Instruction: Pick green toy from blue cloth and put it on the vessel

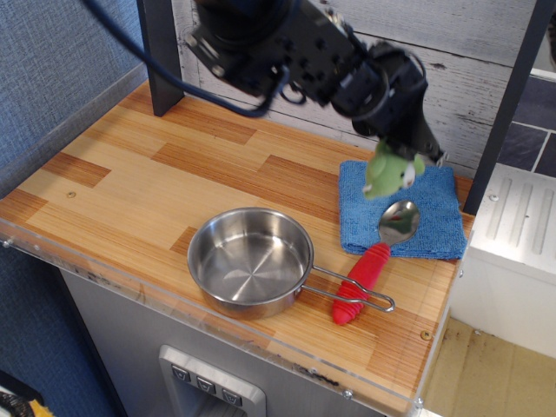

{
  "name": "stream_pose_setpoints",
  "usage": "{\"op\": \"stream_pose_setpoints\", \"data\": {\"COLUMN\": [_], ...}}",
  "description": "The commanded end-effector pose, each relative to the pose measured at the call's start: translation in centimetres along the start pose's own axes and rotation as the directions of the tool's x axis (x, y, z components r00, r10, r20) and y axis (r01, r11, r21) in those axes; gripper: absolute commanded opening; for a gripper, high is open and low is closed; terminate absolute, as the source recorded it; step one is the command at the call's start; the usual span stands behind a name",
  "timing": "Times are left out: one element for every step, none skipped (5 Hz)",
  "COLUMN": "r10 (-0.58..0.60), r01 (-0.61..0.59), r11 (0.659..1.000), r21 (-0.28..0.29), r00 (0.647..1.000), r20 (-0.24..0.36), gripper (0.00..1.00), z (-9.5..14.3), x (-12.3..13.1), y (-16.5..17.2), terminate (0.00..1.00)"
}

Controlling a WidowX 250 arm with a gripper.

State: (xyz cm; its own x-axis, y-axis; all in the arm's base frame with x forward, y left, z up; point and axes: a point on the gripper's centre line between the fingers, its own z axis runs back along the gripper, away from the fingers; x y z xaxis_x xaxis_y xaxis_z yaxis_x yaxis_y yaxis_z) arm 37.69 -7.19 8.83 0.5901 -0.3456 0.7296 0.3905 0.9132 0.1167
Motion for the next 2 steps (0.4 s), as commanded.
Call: {"op": "stream_pose_setpoints", "data": {"r10": [-0.033, -0.038], "r01": [0.036, 0.048], "r11": [0.999, 0.997], "r21": [0.037, 0.056], "r00": [0.998, 0.985], "r20": [-0.061, -0.169], "gripper": [0.00, 0.00], "z": [7.3, 10.4], "x": [1.5, 0.7], "y": [0.4, 0.6], "terminate": [0.00, 0.00]}}
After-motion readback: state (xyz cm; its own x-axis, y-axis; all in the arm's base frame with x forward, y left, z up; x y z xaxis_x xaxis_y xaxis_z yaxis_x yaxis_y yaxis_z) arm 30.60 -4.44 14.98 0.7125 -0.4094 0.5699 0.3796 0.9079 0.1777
